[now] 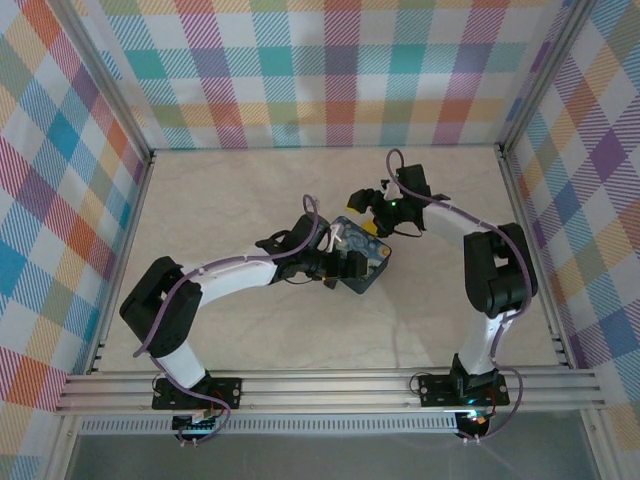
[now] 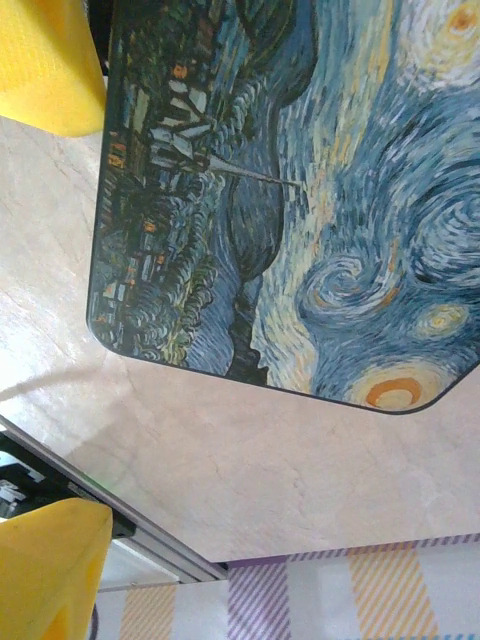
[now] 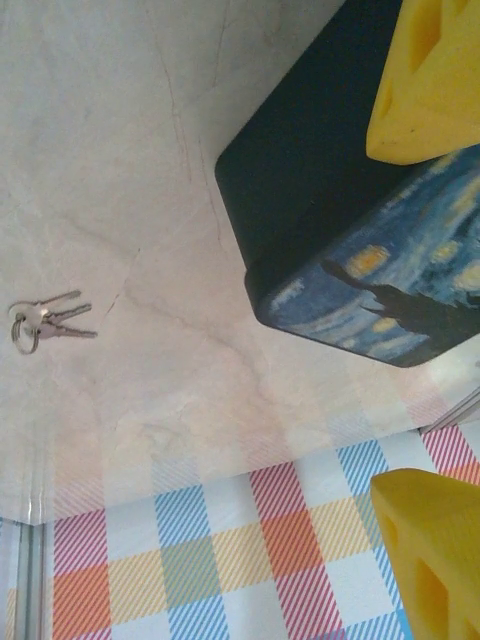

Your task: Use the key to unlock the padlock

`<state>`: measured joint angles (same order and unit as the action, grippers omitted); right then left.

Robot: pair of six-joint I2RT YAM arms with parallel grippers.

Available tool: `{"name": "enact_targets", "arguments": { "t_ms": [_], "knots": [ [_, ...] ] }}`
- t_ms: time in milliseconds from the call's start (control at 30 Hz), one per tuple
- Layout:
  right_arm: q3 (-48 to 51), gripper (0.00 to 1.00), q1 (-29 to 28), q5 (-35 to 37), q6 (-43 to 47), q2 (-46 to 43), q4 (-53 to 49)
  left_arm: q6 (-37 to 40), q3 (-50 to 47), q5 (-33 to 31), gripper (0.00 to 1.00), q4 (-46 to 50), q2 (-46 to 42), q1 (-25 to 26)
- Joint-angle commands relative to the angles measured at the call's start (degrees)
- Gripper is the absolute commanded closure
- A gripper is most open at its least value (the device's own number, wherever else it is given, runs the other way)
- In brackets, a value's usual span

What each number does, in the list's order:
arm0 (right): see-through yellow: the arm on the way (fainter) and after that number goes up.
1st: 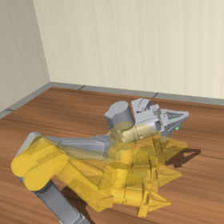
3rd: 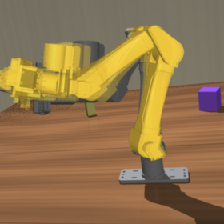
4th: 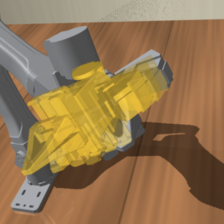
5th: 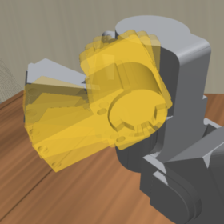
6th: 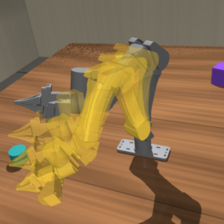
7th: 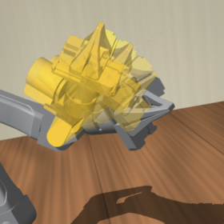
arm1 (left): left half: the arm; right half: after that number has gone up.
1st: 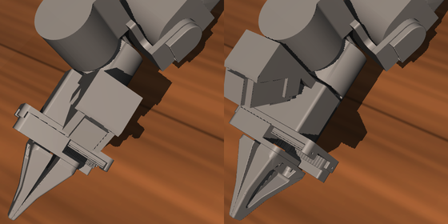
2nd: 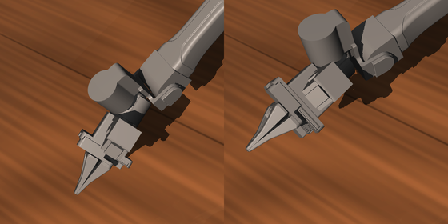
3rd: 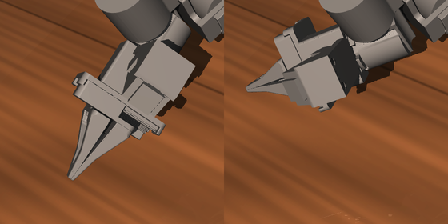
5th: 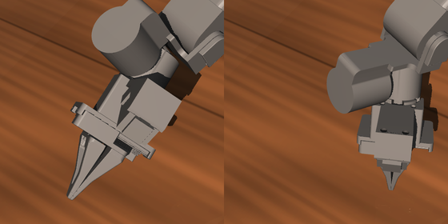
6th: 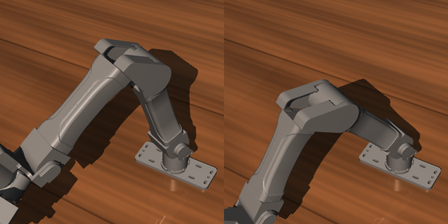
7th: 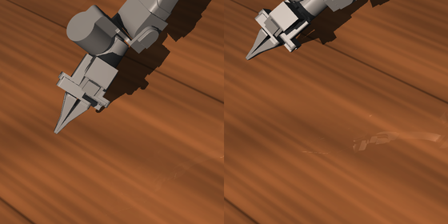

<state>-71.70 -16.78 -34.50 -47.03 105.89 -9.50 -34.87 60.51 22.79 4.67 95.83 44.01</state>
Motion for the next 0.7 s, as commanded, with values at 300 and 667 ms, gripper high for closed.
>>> {"name": "enact_targets", "arguments": {
  "t_ms": [300, 667],
  "knots": [
    [8.53, 0.24, 7.0, 7.84, 12.61, -20.43, -19.8, 11.48, 9.55, -13.39, 0.07, 20.09, -7.32, -7.18],
    [25.79, 0.41, 2.27, 8.12, 5.3, -29.41, -11.46, 14.47, 19.84, -10.61, 0.18, 16.02, 11.08, -12.72]
  ]
}}
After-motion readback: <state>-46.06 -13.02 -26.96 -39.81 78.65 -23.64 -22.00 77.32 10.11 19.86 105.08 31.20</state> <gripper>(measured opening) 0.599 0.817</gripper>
